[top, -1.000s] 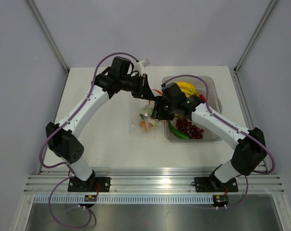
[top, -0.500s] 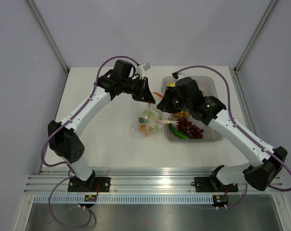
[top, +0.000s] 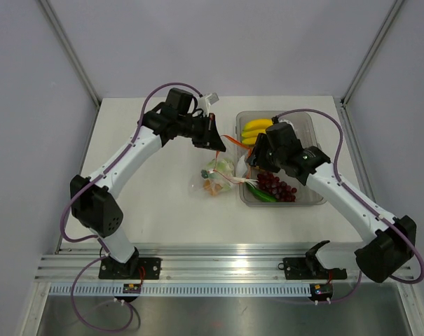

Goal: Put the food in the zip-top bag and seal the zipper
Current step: Adjust the zipper food storage bag at the center of the board.

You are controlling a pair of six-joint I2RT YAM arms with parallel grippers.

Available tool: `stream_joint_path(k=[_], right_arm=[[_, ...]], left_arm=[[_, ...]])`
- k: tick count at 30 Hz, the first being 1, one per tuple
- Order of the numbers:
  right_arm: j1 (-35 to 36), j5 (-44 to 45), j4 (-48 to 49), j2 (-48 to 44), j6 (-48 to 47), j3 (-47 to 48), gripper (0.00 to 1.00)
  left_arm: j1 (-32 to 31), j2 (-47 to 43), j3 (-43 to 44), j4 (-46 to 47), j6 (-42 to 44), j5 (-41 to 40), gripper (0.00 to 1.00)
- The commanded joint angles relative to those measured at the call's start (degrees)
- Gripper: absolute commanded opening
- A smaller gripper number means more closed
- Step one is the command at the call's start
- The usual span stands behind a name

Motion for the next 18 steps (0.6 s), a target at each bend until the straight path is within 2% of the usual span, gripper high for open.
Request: stream_joint_path(k=[1,3,6,10,11,12,13,18], right_arm=[[0.1,-3.2,4.4,2.3,-0.3,-0.3,0.56],[0.1,-4.0,5.0,3.1,-0.2,-0.3,0.56],[0.1,-3.6,5.9,5.1,-0.7,-0.6,0.51],[-0.2,-3.2,6.8,8.6,-1.4,-0.4,0.26],[-0.2,-3.1,7.0,9.0,-1.8,0.0,0.11],[-0.2,-3.0,6.9,9.3,-2.3,1.5,0.03],[-0.2,-3.1,5.9,9.9,-3.6,2.6,0.00],[-0.1,-9.1,3.4,9.7,-6.9,14.0,0.00]], left_arm=[[0.1,-1.0,0.4,3.5,-0.3,0.7,0.00],[0.1,-1.1,0.4,3.5,-0.3,0.7,0.00],[0.2,-1.2,0.6,3.3,-0.2,0.7,0.00],[0.3,-1.7,0.7,2.1,1.3,0.5,0.00],[0.6,-2.1,0.4,1.3,1.6,0.1,0.00],[0.8,-2.5,0.2,1.0,1.8,0.0,0.00],[1.4,-3.4,-0.2,0.7,2.3,-0.3,0.00],[4.8,-5.1,-0.4,-0.5,2.2,-2.1,0.00]])
